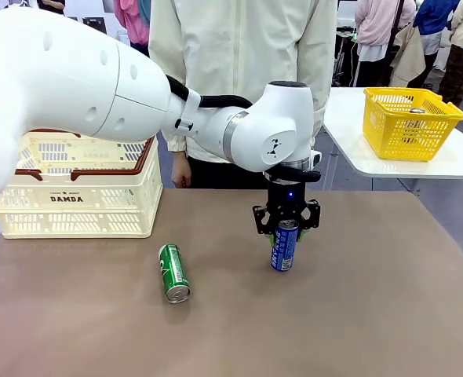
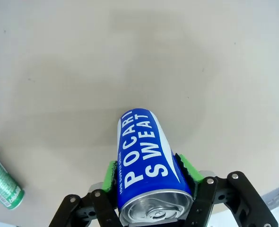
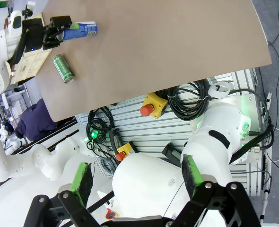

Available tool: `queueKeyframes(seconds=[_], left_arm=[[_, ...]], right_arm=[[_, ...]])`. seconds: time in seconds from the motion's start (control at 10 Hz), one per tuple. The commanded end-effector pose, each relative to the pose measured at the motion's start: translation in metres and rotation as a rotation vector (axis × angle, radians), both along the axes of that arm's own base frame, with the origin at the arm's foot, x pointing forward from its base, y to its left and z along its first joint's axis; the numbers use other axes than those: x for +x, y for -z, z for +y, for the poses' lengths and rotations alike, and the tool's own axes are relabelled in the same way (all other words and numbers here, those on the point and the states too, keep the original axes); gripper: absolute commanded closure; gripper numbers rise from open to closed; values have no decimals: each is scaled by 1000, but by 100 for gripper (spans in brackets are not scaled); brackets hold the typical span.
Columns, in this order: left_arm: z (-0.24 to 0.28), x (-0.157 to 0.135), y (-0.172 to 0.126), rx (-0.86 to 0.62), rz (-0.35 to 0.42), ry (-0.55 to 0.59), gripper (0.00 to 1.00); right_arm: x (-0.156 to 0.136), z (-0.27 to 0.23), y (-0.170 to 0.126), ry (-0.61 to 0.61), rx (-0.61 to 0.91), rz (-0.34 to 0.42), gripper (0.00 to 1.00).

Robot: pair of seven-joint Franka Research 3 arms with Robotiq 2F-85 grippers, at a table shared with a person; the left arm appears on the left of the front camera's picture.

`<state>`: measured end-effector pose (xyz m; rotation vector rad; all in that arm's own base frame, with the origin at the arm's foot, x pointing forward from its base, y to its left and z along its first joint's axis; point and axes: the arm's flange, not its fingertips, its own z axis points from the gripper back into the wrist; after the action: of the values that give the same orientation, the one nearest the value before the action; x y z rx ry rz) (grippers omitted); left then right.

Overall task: Place the drinks into the Shopping basket.
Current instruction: Pick up one drink and place it into the Shopping basket.

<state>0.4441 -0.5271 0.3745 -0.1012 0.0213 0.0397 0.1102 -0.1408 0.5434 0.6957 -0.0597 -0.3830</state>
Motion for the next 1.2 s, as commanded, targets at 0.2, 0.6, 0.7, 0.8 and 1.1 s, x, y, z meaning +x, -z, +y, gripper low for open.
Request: queueKeyframes(seconds=[0.2, 0.6, 0.7, 0.8, 1.1], left_arm=[[10, -6, 3, -2, -45, 7, 100], [64, -30, -90, -9, -152, -8, 100], [80, -38, -123, -3, -163, 1, 100], [103, -48, -168, 5, -121, 152, 100], [148, -62, -215, 56, -128, 361, 100]], right_arm=[[-10, -1, 0, -16, 7, -17, 0], [-10, -1, 0, -16, 7, -17, 0], [-10, -1, 0, -16, 7, -17, 0], [-10, -1, 0, -16, 7, -17, 0], [-10, -1, 0, -16, 7, -17, 0]])
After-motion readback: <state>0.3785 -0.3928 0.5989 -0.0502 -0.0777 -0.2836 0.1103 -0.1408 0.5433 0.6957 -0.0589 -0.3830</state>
